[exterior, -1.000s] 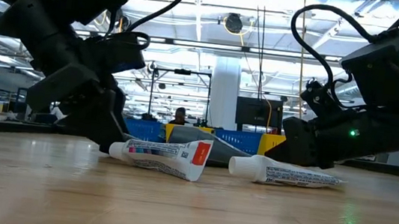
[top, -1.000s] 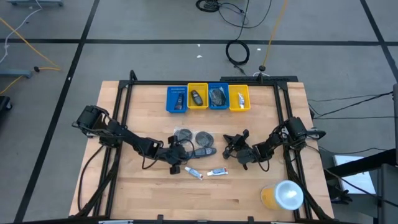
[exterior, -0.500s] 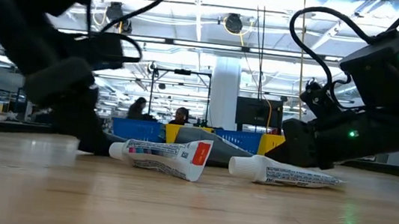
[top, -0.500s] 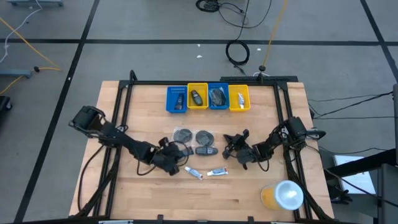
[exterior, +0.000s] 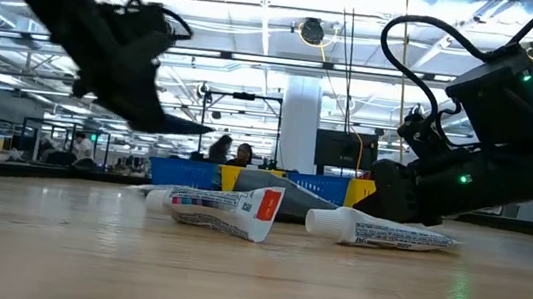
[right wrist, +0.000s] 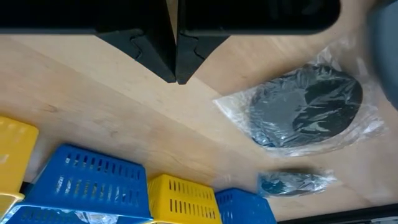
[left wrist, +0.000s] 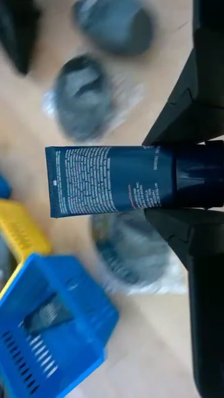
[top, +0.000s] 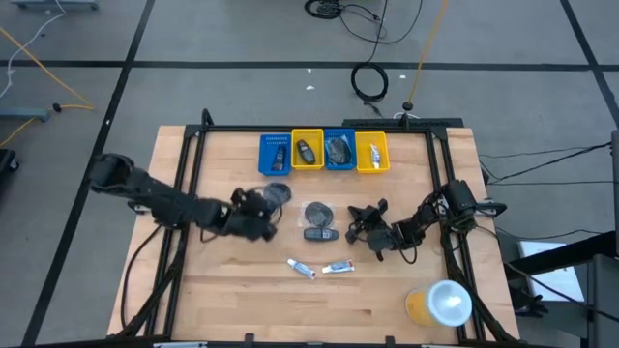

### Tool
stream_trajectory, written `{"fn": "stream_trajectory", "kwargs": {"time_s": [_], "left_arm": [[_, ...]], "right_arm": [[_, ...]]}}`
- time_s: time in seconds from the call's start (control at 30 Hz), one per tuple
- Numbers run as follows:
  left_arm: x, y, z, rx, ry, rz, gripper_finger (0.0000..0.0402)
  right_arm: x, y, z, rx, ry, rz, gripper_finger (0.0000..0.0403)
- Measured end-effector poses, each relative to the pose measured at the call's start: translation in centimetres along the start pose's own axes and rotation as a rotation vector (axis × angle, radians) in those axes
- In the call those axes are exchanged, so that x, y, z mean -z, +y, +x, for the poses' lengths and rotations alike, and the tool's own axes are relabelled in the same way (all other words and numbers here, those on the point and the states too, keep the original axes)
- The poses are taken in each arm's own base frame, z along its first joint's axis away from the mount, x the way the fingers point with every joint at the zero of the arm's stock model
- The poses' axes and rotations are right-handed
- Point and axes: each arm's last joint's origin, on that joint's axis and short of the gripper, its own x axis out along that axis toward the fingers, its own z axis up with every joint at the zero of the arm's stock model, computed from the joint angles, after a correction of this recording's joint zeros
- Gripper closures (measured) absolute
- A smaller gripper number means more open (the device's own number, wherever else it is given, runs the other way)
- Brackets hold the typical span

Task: Pick & Place Travel size toiletries
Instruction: Put the blue shave cream into the left blue bin

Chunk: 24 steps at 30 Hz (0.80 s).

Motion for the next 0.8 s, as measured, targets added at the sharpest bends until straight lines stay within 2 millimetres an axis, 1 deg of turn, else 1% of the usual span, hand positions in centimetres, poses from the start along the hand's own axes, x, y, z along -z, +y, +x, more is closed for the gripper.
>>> {"fn": "stream_trajectory", "kwargs": {"time_s": [0.17,0.37,0.5,0.57,0.63,0.8], "left_arm": [[-2.9,2.6,2.3,-0.049,-0.032,-0.056,0.0271],[-5.7,6.9,4.6,-0.192,-0.097,-0.187,0.0276],[-7.5,9.5,6.0,-0.202,-0.153,-0.271,0.0270],[-7.9,10.4,6.8,-0.183,-0.158,-0.307,0.0270],[-8.2,11.0,7.7,-0.155,-0.169,-0.337,0.0269],[-7.7,11.5,9.5,-0.179,-0.113,-0.356,0.0269]], "right_arm": [[0.0,0.0,0.0,0.000,0.000,0.000,0.0403],[0.0,0.0,0.0,0.000,0.000,0.000,0.0403],[0.0,0.0,0.0,0.000,0.000,0.000,0.0403],[0.0,0.0,0.0,0.000,0.000,-0.001,0.0403],[0.0,0.0,0.0,0.000,0.000,-0.001,0.0403],[0.0,0.0,0.0,0.000,0.000,-0.002,0.0403]]}}
